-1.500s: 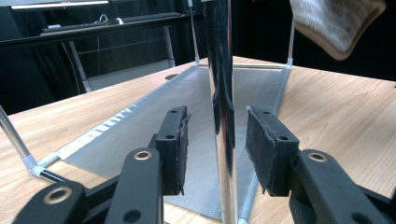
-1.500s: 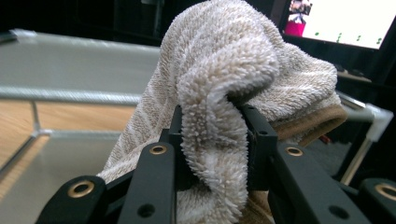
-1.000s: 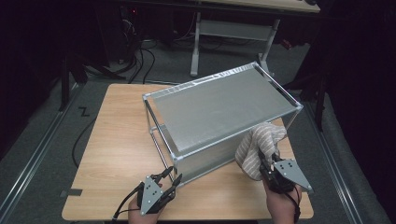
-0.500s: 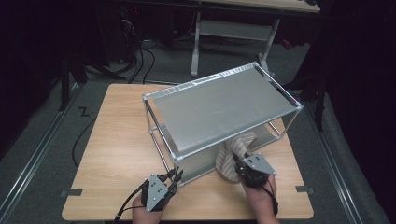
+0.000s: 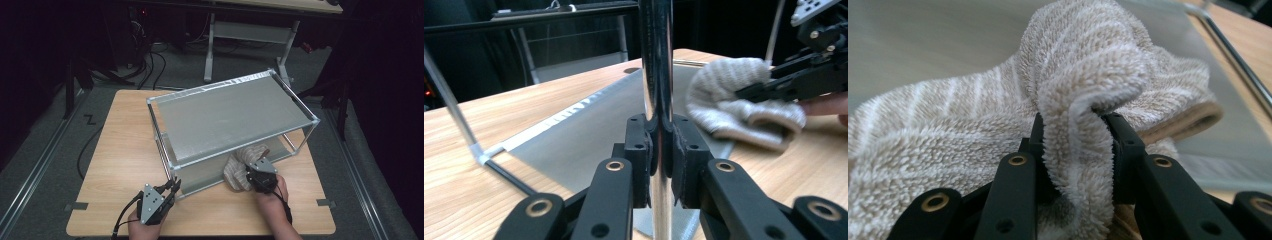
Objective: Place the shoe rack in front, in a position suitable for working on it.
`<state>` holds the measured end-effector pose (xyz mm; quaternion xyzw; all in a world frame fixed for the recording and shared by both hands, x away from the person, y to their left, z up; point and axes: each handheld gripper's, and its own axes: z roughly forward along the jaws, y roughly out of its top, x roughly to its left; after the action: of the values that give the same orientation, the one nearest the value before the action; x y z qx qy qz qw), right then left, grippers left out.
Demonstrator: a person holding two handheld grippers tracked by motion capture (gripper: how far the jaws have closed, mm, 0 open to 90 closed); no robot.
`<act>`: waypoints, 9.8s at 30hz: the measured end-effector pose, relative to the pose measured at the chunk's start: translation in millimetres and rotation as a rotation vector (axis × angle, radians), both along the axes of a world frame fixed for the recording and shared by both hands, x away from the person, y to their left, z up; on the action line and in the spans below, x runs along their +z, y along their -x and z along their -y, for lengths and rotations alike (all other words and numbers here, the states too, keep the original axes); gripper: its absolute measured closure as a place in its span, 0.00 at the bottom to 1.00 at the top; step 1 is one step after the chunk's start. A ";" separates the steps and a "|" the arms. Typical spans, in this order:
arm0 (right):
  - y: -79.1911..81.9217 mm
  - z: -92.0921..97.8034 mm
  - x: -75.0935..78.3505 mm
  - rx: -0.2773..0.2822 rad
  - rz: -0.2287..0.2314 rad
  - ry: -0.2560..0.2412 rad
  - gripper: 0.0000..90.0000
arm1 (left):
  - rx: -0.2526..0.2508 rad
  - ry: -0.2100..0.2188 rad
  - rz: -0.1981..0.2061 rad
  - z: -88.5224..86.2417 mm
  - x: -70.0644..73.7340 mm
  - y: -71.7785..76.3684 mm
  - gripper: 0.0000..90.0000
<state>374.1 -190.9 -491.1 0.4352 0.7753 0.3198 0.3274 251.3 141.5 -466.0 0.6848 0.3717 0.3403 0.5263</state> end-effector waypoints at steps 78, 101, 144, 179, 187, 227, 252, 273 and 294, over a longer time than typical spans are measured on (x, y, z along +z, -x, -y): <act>61.6 95.4 30.0 -0.220 0.114 -0.100 0.75 | 0.138 -0.088 0.021 -53.2 -2.0 17.5 0.59; 26.2 134.3 33.4 -0.397 0.131 -0.182 0.74 | 0.126 -0.089 -0.018 -47.3 -10.5 9.3 0.59; 29.8 87.9 33.1 -0.191 0.109 -0.163 0.76 | 0.070 -0.081 -0.001 -39.6 -10.7 11.2 0.58; 75.3 61.7 73.6 -0.065 0.251 -0.163 0.79 | -0.028 -0.081 -0.004 -13.1 -11.2 -6.6 0.58; 48.2 61.2 40.1 -0.073 0.093 -0.128 0.79 | -0.008 -0.076 -0.005 -19.1 -10.8 -3.2 0.58; 15.2 36.1 34.8 -0.031 0.086 -0.171 0.79 | 0.065 -0.077 0.001 -40.5 -9.9 15.3 0.58; 26.4 127.9 28.6 -0.316 0.067 -0.134 0.80 | 0.008 -0.062 0.022 -26.0 1.4 6.3 0.58; -25.3 91.0 46.8 -0.141 0.130 -0.161 0.79 | 0.097 -0.017 0.105 -32.9 73.2 -10.3 0.58; -18.1 68.9 44.8 -0.038 0.112 -0.142 0.80 | 0.160 0.002 0.072 -54.5 78.8 -47.4 0.60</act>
<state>392.2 -259.8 -446.4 0.4534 0.7228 0.3917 0.3444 298.6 196.0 -387.2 0.6398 0.4062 0.4054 0.5112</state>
